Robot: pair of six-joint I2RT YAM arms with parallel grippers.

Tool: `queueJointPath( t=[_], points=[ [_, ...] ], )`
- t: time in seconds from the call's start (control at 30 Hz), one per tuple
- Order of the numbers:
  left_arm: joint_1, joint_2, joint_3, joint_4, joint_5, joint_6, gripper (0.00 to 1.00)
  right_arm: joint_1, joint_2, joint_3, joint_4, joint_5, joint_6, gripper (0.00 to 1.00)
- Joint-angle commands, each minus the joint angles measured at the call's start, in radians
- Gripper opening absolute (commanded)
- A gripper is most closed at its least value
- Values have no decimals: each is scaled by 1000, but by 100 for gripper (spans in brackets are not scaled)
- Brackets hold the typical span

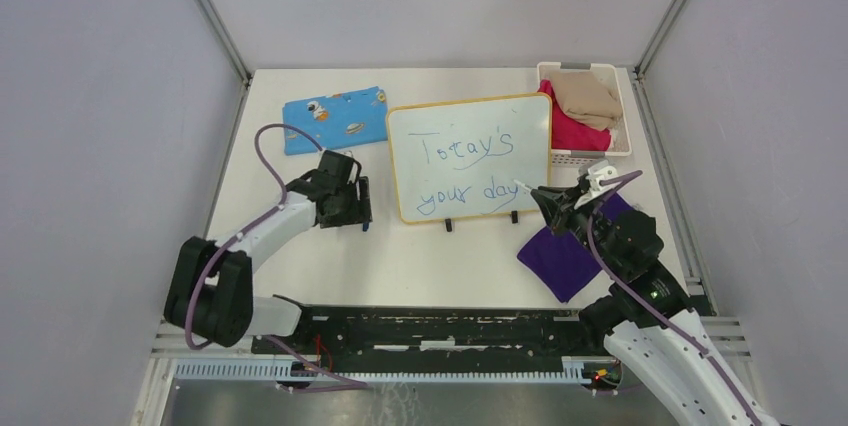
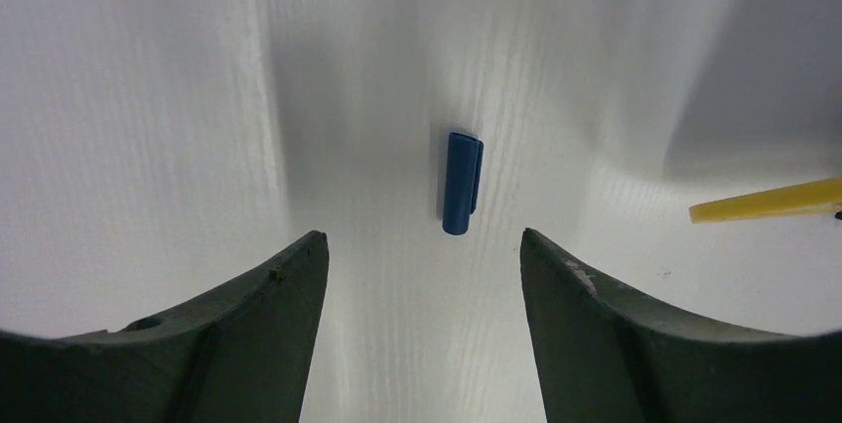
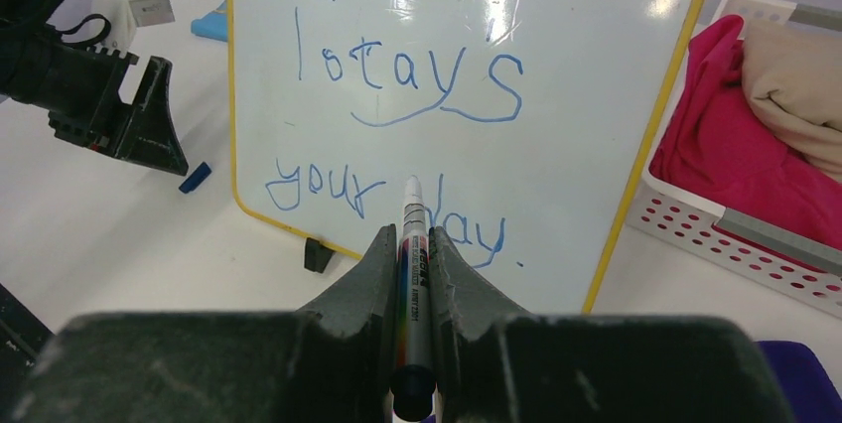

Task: Write a sentence on the whiteboard
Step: Write a sentence on the whiteboard, then close the whiteboard marker at the center of the board.

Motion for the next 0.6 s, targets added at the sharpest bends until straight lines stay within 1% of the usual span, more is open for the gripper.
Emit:
queueJointPath(
  t=[0.0,0.3,0.43,0.57],
  points=[
    [-43,105,63,15,2,-12,73,4,19,-2,45,33,-34,0],
    [-69,237,146,-10,-70,34,66,24,48,16,45,68,-54,0],
    [-78,296,194,-42,-95,61,60,24,46,0,63,74,-53,0],
    [-80,320,206,-52,-102,80,55,25,47,6,59,87,-63,0]
  ],
)
